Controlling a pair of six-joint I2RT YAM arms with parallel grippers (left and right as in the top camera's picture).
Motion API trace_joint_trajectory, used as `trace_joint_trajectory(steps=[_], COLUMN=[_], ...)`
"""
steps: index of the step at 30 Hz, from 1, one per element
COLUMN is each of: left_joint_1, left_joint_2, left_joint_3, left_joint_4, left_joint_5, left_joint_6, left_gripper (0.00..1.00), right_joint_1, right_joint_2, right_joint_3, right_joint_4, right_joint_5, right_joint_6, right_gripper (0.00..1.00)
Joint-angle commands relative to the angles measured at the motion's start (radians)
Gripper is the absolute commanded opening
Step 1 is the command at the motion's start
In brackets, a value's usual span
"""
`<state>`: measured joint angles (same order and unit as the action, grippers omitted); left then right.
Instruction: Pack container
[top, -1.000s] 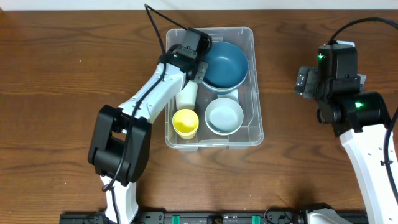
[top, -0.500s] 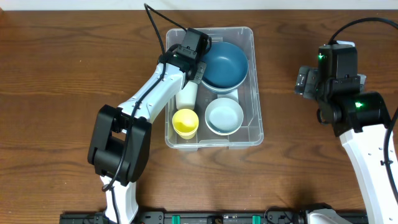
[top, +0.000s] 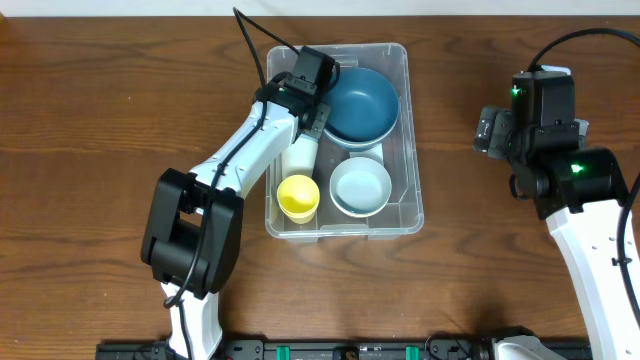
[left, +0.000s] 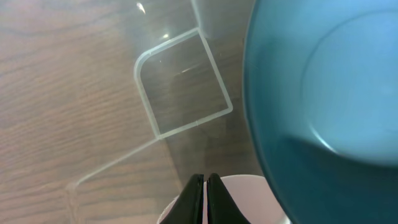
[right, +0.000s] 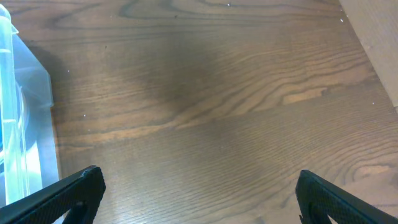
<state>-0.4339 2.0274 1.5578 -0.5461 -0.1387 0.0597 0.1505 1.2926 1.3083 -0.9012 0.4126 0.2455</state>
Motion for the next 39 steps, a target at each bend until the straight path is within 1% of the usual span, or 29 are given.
trace_joint_trajectory(steps=[1,8,13,19,29,34,39], left_joint_1=[0.003,0.003,0.003,0.003,0.002,0.002,0.002], left_joint_2=[-0.04,-0.114,-0.123,-0.111,-0.074,-0.068,-0.023], left_joint_3=[0.007,0.007,0.007,0.007,0.006,0.005,0.004], left_joint_4=[-0.017,-0.04,-0.037,0.006,-0.023,-0.029,-0.032], left_joint_5=[-0.016,-0.016,-0.016,-0.016,-0.015,-0.015,-0.006], left_joint_6=[0.01,0.01,0.01,0.009,0.002,-0.022,-0.029], left_gripper=[0.06,0.06,0.06,0.06,0.06,0.06,0.06], right_joint_1=[-0.006,-0.006,-0.006,-0.006,-0.006,-0.006,-0.006], right_joint_2=[-0.01,-0.01,-0.01,-0.01,-0.01,-0.01,-0.01], right_joint_3=[0.015,0.015,0.015,0.015,0.015,0.015,0.015], right_joint_4=[-0.002,-0.002,-0.002,-0.002,-0.001,-0.002,-0.002], right_joint_5=[0.01,0.009,0.01,0.01,0.01,0.01,0.01], right_joint_6=[0.008,0.008,0.008,0.008,0.008,0.008,0.008], right_gripper=[0.99,0.99,0.99,0.99,0.99,0.99,0.99])
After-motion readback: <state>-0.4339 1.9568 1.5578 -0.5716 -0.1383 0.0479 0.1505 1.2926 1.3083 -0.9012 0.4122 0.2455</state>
